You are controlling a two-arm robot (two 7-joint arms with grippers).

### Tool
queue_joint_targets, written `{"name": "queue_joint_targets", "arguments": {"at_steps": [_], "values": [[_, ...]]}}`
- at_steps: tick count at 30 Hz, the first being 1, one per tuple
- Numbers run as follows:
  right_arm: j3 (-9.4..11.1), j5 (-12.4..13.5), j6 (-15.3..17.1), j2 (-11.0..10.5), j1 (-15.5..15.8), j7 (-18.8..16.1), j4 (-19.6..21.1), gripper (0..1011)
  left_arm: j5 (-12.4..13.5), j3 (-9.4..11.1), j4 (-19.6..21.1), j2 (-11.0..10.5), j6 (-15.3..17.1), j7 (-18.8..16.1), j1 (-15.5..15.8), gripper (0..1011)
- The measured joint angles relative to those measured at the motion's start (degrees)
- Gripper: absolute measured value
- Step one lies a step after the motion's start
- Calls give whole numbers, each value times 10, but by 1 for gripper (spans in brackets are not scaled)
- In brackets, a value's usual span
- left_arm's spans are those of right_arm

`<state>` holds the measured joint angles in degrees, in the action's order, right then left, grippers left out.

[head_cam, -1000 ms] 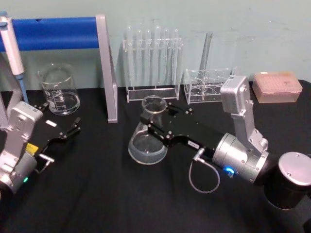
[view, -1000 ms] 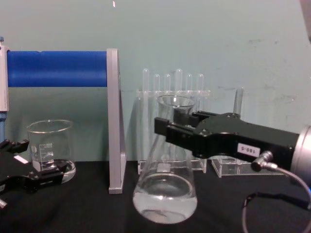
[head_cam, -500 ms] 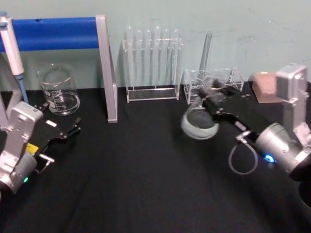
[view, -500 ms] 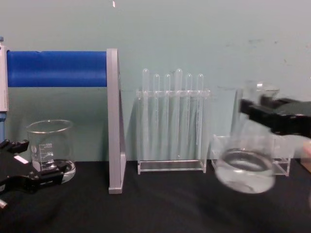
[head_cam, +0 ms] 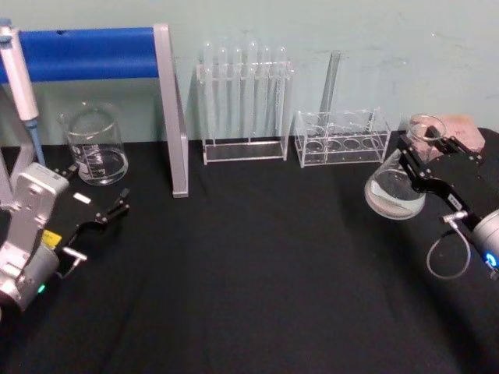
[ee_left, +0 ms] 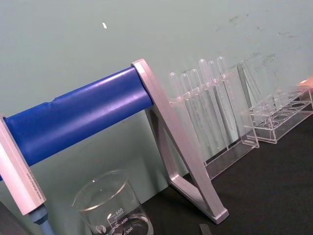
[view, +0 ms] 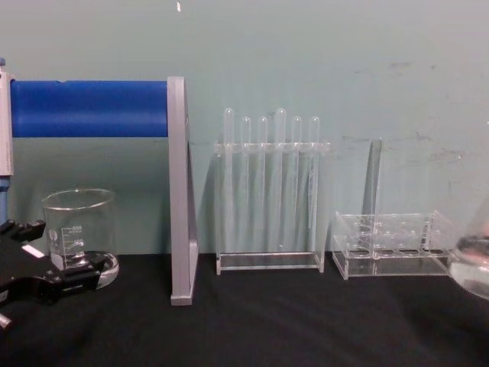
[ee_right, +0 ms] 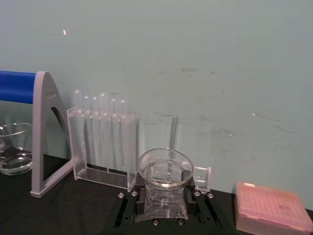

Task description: Grasp the erlenmeyer flask with one hand, shake it three times, then place it back.

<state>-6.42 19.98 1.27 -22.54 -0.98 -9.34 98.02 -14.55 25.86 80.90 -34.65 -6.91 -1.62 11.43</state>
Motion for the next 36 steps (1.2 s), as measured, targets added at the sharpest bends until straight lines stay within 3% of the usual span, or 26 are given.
{"name": "queue_joint_targets", "arguments": {"at_steps": [5,10,13,23,29,36], "values": [[7,-4,2,5,3,-6,0,456,0,0,0,0,0,0,0,1001],[-5,-3,4,9,-11,-38,-10,456,0,0,0,0,0,0,0,1001],[-24,4,7,10,-26,-71,-21,456,0,0,0,0,0,0,0,1001],[-117,24,9,6,-78,-174,-47,453,0,0,0,0,0,0,0,1001],[-144,33,8,2,-94,-197,-55,456,0,0,0,0,0,0,0,1001],[-155,43,6,-6,-100,-201,-60,456,0,0,0,0,0,0,0,1001]]}}
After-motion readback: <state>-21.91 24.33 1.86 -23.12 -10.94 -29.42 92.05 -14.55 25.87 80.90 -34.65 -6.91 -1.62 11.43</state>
